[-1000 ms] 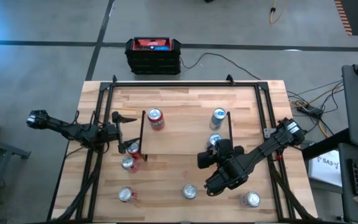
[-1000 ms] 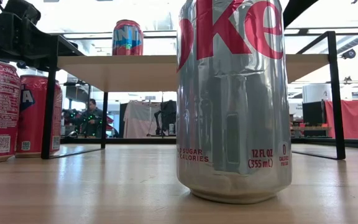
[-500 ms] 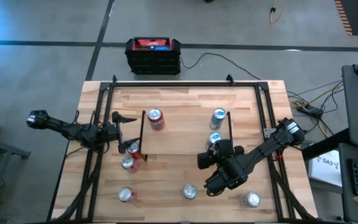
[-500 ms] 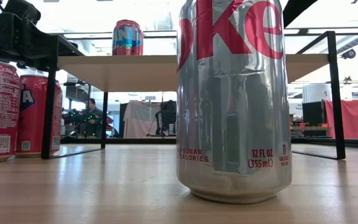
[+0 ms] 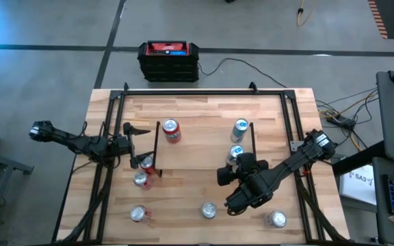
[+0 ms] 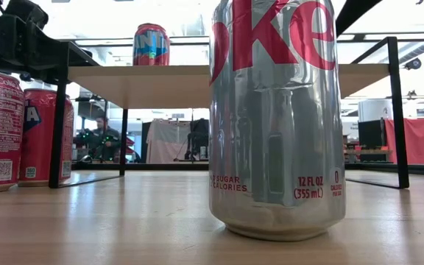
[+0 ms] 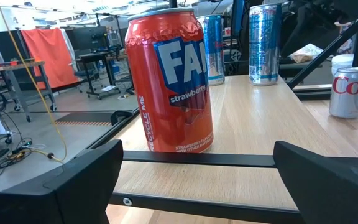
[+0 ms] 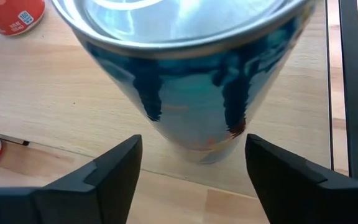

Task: Place canned beverage on shelf
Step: Put the blue soda can on the shelf aligned with the other blue soda can

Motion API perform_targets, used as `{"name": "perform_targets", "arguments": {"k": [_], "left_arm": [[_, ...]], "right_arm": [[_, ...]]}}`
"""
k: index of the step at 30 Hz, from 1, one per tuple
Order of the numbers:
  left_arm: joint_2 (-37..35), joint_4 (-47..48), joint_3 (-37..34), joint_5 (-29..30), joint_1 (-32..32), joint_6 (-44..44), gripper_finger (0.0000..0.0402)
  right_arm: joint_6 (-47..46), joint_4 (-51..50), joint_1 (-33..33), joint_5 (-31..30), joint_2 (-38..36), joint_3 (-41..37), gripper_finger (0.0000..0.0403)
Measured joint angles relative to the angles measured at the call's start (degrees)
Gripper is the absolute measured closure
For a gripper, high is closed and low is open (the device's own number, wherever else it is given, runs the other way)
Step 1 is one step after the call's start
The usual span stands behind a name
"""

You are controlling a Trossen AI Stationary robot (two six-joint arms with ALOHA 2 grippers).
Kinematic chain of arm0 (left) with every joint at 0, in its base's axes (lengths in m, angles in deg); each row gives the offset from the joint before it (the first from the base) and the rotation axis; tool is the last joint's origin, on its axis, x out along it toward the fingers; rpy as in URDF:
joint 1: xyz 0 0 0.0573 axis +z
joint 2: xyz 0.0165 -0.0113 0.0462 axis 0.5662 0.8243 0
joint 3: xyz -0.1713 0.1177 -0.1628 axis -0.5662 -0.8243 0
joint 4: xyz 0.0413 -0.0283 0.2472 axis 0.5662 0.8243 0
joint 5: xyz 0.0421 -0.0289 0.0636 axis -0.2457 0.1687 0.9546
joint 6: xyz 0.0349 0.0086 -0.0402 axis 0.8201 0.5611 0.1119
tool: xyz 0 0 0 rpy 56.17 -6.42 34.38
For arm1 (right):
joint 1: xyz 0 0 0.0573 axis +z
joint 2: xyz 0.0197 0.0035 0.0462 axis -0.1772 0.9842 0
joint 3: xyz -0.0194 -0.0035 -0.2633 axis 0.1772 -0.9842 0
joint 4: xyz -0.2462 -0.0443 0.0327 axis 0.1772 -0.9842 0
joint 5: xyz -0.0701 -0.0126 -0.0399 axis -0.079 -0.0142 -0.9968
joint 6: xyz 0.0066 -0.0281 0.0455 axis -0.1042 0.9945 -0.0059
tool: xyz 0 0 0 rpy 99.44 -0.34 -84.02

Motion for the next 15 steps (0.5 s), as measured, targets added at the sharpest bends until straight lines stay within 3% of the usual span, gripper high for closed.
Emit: {"name": "perform_targets", "arguments": {"k": [10, 15], "left_arm": [[0.0, 0.0, 0.0, 0.0, 0.0, 0.0, 0.0002], [0.0, 0.0, 0.0, 0.0, 0.0, 0.0, 0.0002]], "right_arm": [[1.6, 0.0, -0.1, -0.2, 0.0, 0.0, 0.0119], [3.4, 0.0, -0.1, -7.0, -0.1, 0.0, 0.0119]]}}
